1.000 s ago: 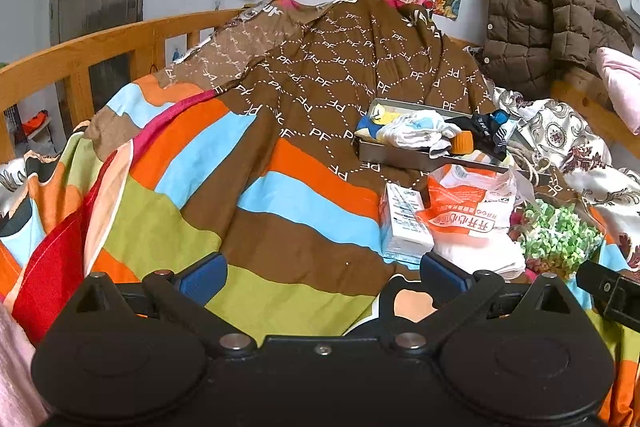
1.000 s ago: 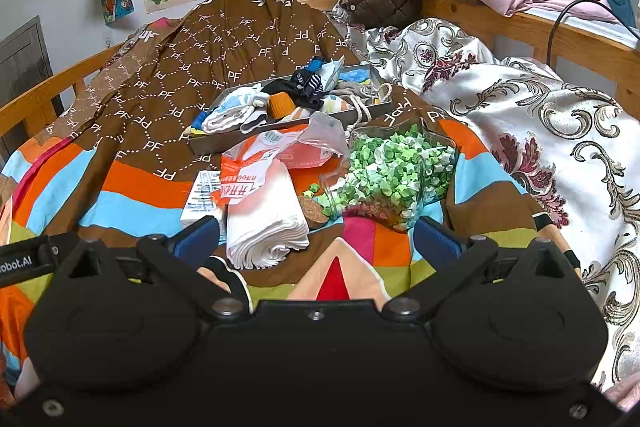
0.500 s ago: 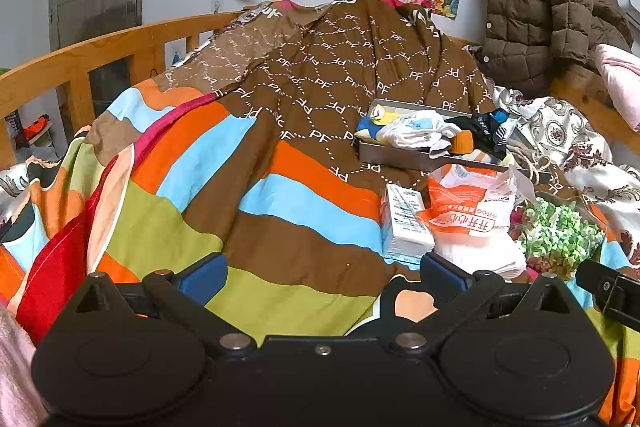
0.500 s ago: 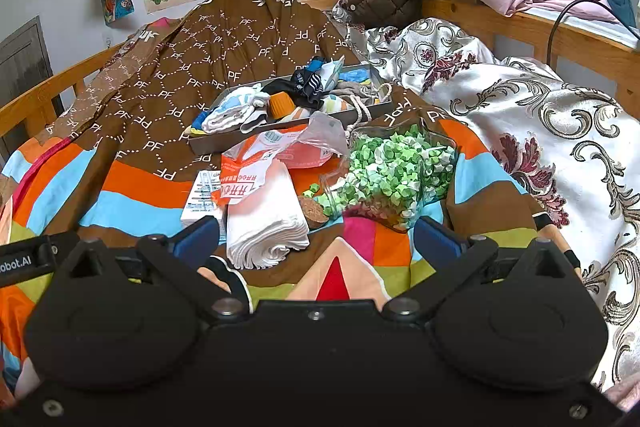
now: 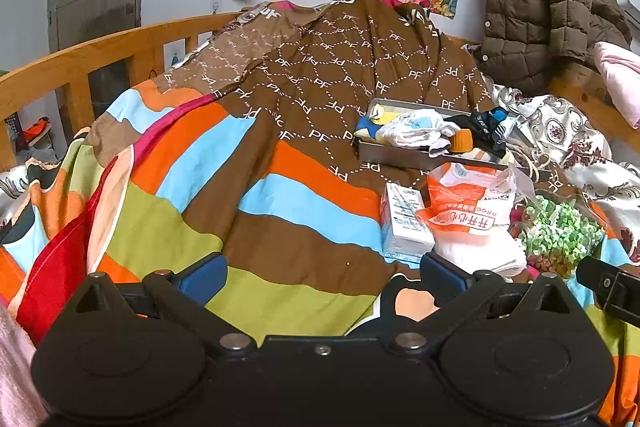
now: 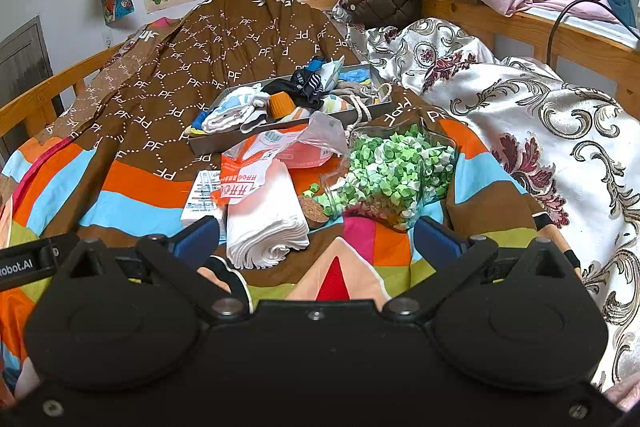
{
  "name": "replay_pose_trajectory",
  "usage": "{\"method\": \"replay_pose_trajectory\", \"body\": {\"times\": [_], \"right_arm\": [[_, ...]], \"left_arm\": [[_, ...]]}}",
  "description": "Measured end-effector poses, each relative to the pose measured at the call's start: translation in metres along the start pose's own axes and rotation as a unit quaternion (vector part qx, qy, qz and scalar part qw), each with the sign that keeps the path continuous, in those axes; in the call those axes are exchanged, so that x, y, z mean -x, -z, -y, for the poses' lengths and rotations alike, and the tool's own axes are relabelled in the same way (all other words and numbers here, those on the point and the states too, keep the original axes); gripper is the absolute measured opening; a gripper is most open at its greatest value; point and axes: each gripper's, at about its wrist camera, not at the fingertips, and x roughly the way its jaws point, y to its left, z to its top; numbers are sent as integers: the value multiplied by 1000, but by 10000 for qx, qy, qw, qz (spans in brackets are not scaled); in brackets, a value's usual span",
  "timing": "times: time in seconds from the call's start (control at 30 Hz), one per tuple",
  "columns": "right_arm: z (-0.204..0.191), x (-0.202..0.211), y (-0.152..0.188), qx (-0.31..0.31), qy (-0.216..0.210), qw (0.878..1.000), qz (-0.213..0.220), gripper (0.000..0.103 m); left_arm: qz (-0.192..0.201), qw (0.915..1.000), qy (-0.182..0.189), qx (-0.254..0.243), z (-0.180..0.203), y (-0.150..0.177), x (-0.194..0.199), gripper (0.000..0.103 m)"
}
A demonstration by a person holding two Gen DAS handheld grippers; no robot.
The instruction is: Organize soft objects
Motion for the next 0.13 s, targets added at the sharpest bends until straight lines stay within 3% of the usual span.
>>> {"method": "replay_pose_trajectory", "body": {"times": [0.13], "right_arm": [[0,0,0,-1,1,10000,1,102]], "left_arm": [[-55,10000,4,-44,0,0,-1,102]]}}
